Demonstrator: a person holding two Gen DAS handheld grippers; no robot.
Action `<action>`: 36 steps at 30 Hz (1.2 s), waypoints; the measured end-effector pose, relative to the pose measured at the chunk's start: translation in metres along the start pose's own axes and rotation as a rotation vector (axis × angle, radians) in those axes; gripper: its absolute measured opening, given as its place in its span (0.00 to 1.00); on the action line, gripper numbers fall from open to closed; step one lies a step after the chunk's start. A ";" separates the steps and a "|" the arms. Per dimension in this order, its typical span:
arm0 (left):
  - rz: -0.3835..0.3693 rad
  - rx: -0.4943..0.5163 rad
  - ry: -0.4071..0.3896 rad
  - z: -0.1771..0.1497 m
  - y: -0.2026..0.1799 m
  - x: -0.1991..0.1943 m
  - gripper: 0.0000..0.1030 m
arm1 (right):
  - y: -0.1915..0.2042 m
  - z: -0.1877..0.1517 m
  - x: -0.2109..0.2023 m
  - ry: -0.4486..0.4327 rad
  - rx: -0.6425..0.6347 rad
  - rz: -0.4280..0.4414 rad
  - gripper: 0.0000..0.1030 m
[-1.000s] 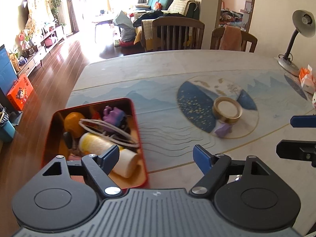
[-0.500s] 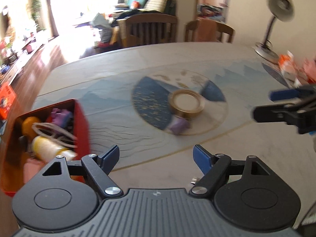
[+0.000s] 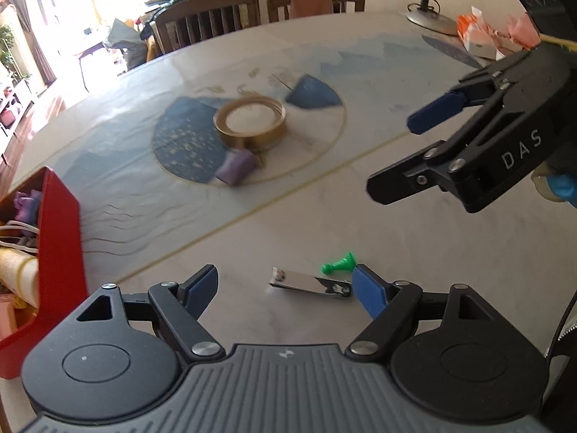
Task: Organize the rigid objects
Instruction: 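Move the right tool to the green game piece while the left tool approaches the nail clipper, then grasp the green game piece with the right tool while the left tool grasps the silver nail clipper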
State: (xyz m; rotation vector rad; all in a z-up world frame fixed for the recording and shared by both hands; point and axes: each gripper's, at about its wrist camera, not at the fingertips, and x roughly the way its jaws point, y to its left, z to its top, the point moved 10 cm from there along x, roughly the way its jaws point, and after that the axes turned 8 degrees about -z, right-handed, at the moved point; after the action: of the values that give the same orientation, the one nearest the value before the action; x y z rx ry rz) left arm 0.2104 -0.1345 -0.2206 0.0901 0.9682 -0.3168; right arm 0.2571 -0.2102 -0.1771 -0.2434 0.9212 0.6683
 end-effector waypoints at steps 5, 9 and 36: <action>-0.009 0.020 0.018 -0.006 -0.009 0.010 0.79 | 0.017 -0.009 0.005 0.038 -0.044 0.057 0.89; 0.001 0.038 0.023 -0.010 -0.014 0.017 0.79 | 0.034 -0.016 0.009 0.071 -0.085 0.098 0.74; -0.017 0.046 -0.026 -0.008 -0.020 0.020 0.56 | 0.052 -0.026 0.026 0.119 -0.111 0.122 0.13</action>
State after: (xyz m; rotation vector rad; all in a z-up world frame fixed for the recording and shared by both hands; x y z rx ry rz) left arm 0.2082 -0.1560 -0.2402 0.1198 0.9360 -0.3550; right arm 0.2183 -0.1715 -0.2091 -0.3304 1.0203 0.8260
